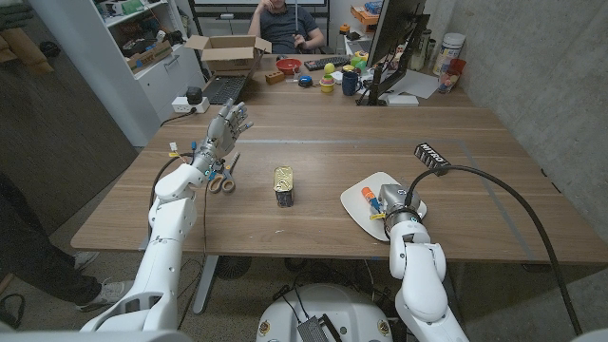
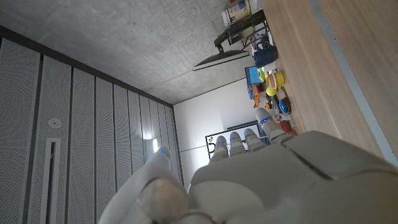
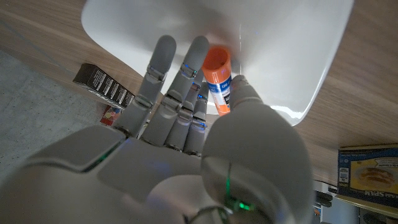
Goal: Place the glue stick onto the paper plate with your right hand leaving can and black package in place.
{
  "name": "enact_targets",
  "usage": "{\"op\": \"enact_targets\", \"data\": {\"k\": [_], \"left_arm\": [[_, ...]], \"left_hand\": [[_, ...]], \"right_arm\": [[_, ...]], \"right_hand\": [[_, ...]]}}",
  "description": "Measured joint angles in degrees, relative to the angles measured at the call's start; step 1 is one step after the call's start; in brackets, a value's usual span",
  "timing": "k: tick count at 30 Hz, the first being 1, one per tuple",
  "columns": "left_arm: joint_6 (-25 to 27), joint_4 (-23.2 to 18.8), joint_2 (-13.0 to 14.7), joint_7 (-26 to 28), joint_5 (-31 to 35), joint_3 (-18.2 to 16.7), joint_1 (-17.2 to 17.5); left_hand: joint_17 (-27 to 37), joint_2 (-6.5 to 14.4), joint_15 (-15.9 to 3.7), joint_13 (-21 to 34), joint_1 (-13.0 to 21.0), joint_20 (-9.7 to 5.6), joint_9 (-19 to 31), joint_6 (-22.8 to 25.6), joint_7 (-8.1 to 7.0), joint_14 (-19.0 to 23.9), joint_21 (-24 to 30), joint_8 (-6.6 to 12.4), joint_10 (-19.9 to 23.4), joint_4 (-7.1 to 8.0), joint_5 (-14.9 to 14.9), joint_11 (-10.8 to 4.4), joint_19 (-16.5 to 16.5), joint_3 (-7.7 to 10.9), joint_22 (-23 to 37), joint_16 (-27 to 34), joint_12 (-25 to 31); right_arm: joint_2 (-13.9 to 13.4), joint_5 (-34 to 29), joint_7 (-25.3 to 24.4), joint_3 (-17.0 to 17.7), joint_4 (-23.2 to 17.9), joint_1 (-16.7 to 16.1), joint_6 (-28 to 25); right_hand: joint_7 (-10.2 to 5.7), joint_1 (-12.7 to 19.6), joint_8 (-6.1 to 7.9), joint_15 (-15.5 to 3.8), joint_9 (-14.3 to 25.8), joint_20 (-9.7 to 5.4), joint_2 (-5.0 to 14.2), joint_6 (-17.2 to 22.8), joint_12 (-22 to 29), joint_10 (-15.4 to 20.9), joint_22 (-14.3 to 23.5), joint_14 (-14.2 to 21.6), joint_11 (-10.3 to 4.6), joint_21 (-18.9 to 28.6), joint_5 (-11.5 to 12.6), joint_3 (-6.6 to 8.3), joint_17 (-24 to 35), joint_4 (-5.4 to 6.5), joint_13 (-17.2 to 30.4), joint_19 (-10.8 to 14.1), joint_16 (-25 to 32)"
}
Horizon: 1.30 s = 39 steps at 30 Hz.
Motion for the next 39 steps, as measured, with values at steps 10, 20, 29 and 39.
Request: {"op": "enact_targets", "data": {"k": [10,20,29,39], "left_arm": [[0.05,-0.63,0.02,0.31,-0.02,0.22,0.4],[0.3,-1.51,0.05,0.68,-0.02,0.37,1.11],[0.48,-2.73,0.18,1.12,-0.11,0.47,1.98],[0.68,-3.92,0.26,1.49,-0.31,0.61,2.83]], "left_hand": [[0.0,0.0,0.0,0.0,0.0,0.0,0.0,0.0,0.0,0.0,-0.4,0.0,0.0,0.16,0.0,0.0,0.0,-0.16,0.0,0.0,0.0],[0.0,0.0,0.0,0.0,0.0,0.0,0.0,0.0,0.0,0.0,-0.54,0.0,0.0,-0.07,0.0,0.0,-0.01,-0.39,0.0,0.0,0.0],[0.0,0.0,0.0,0.0,0.0,0.0,0.0,0.0,0.0,0.0,-0.61,0.0,0.0,-0.07,0.0,0.0,-0.01,-0.39,0.0,0.0,0.0],[0.0,0.0,0.0,0.0,0.0,0.0,0.0,0.0,0.0,0.0,-0.82,0.0,0.0,0.08,0.0,0.0,-0.01,-0.54,0.0,0.0,0.0]], "right_arm": [[-0.05,-0.2,-0.13,0.29,-0.86,-0.43,0.54],[-0.19,-0.07,-1.16,0.69,-2.06,-1.1,1.39],[-0.2,0.17,-1.92,1.15,-3.31,-1.83,2.29],[-0.17,0.32,-3.07,1.63,-4.98,-2.44,3.44]], "right_hand": [[0.99,-1.67,0.03,0.12,-0.27,0.06,-1.68,-3.28,-0.66,-3.34,0.14,0.14,0.3,-0.9,0.78,-1.17,-0.27,0.55,-0.65,0.86,-0.66],[1.22,-3.83,0.03,0.53,-0.26,-0.27,-3.08,-4.5,-0.66,-4.27,0.7,-0.28,0.8,-2.18,1.56,-2.47,-0.79,1.85,-1.26,1.58,-1.72],[1.31,-5.27,0.26,0.52,-0.26,-0.56,-3.91,-4.58,-0.22,-4.26,0.96,-0.27,0.8,-3.06,1.99,-3.25,-1.06,2.63,-1.52,1.9,-2.17],[1.62,-6.01,0.71,0.21,-0.25,-0.37,-3.77,-3.99,0.23,-4.11,0.96,-0.6,0.94,-4.09,2.41,-3.73,-1.06,3.1,-1.79,2.51,-2.66]]}}
